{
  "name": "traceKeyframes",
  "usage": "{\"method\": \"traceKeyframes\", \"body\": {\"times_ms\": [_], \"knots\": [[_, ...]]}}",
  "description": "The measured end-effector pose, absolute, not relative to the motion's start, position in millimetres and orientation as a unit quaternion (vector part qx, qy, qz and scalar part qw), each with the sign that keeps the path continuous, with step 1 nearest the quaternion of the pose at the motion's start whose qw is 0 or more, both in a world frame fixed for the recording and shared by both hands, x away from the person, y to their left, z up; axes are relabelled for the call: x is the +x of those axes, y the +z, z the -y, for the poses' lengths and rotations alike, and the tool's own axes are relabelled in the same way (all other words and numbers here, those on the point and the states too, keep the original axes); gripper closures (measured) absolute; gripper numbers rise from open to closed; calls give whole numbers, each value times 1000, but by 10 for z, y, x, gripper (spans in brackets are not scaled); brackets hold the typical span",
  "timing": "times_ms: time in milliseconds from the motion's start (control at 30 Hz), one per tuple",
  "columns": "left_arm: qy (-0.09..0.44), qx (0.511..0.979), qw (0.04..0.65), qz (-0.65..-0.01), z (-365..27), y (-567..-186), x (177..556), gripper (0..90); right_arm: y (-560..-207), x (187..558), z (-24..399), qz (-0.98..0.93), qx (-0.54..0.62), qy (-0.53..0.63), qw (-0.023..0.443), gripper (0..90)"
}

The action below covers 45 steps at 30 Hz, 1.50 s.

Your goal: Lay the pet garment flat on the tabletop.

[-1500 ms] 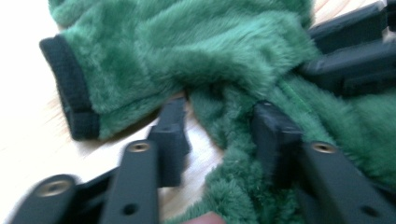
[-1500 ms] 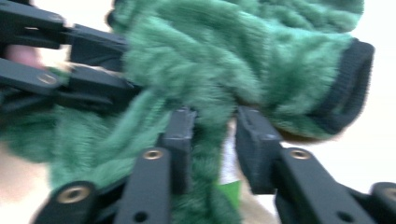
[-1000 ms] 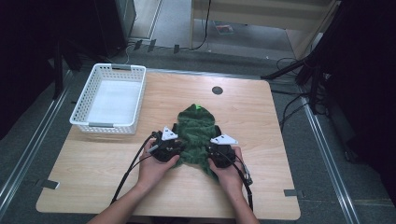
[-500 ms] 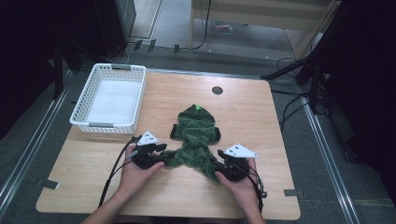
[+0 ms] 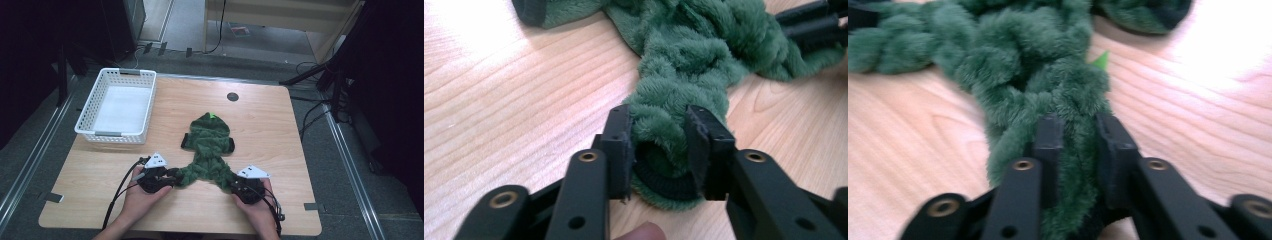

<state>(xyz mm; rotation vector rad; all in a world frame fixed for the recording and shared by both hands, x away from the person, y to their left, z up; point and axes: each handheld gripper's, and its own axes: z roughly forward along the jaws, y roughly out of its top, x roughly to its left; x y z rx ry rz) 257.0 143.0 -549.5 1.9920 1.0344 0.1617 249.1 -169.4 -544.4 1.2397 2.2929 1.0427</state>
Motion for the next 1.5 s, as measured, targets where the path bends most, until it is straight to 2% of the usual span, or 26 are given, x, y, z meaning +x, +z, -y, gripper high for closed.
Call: {"method": "traceKeyframes", "body": {"times_ms": [200,367,400,433,500,600,633,700,833,867,900,933,1067,1133,1233,1500], "knots": [[58,794,439,-418,-1460,-5520,2568,708,-5403,2487,1758,-797,456,360,164,810],[52,791,448,-414,-1475,-5527,2566,696,-5352,2403,1782,-799,449,367,159,794],[53,791,450,-411,-1477,-5520,2560,684,-5343,2390,1789,-798,447,371,161,759],[52,791,454,-408,-1479,-5515,2554,625,-5325,2378,1797,-796,442,379,164,670],[54,789,461,-403,-1487,-5508,2548,597,-5317,2379,1801,-795,441,383,164,637],[57,781,472,-406,-1514,-5491,2545,521,-5286,2381,1815,-787,439,397,176,541],[59,777,475,-409,-1530,-5480,2547,485,-5267,2385,1830,-780,442,404,184,477],[61,774,477,-411,-1548,-5468,2549,471,-5261,2386,1838,-777,443,406,187,454],[76,758,496,-417,-1633,-5401,2539,390,-5221,2402,1912,-763,448,419,203,306],[87,754,500,-417,-1676,-5366,2524,342,-5195,2411,1953,-758,453,422,207,206],[87,754,500,-417,-1676,-5366,2524,308,-5195,2411,1953,-758,453,422,207,206],[99,750,501,-421,-1707,-5343,2507,308,-5182,2414,1970,-754,456,426,205,163],[118,739,507,-428,-1834,-5291,2464,137,-5103,2411,2056,-739,464,436,220,21],[121,735,514,-425,-1913,-5277,2444,102,-5084,2401,2097,-738,461,436,228,0],[118,729,524,-425,-2040,-5261,2413,2,-5079,2407,2165,-732,470,434,235,0],[139,701,527,-459,-2430,-5230,2336,0,-5060,2425,2344,-715,492,427,254,0]]}}
